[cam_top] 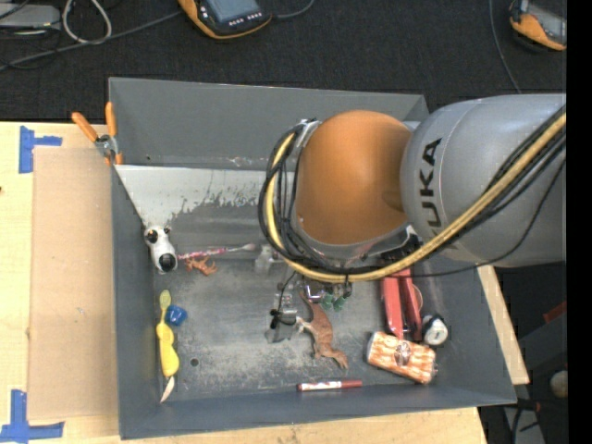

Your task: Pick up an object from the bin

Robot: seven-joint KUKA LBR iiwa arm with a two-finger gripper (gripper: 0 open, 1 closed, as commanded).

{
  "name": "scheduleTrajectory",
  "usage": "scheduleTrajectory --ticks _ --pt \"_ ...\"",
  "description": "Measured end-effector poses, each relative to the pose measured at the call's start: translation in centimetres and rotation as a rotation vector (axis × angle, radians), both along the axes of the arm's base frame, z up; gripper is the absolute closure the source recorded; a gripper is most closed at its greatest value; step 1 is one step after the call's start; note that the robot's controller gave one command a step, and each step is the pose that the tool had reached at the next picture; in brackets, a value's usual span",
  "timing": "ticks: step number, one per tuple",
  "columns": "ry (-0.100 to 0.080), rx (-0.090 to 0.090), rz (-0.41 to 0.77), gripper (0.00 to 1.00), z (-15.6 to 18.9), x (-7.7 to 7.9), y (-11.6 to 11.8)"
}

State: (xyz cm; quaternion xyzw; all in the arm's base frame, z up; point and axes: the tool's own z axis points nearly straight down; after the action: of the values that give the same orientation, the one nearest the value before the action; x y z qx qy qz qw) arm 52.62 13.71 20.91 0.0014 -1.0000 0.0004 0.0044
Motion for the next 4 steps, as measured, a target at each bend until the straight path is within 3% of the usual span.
scheduleTrajectory --ticks 1,2,3,4 --pt "-0.007 0.001 -0.003 0.0 0.3 0.2 -0.1" --pt "-0.007 0.002 0.164 0.0 -6.1 -0.1 -4.8" --pt "-0.019 0.0 0.194 0.0 -4.8 3.9 -11.2" --pt "-0.001 0.008 0.49 0.0 -10.1 2.4 -14.0"
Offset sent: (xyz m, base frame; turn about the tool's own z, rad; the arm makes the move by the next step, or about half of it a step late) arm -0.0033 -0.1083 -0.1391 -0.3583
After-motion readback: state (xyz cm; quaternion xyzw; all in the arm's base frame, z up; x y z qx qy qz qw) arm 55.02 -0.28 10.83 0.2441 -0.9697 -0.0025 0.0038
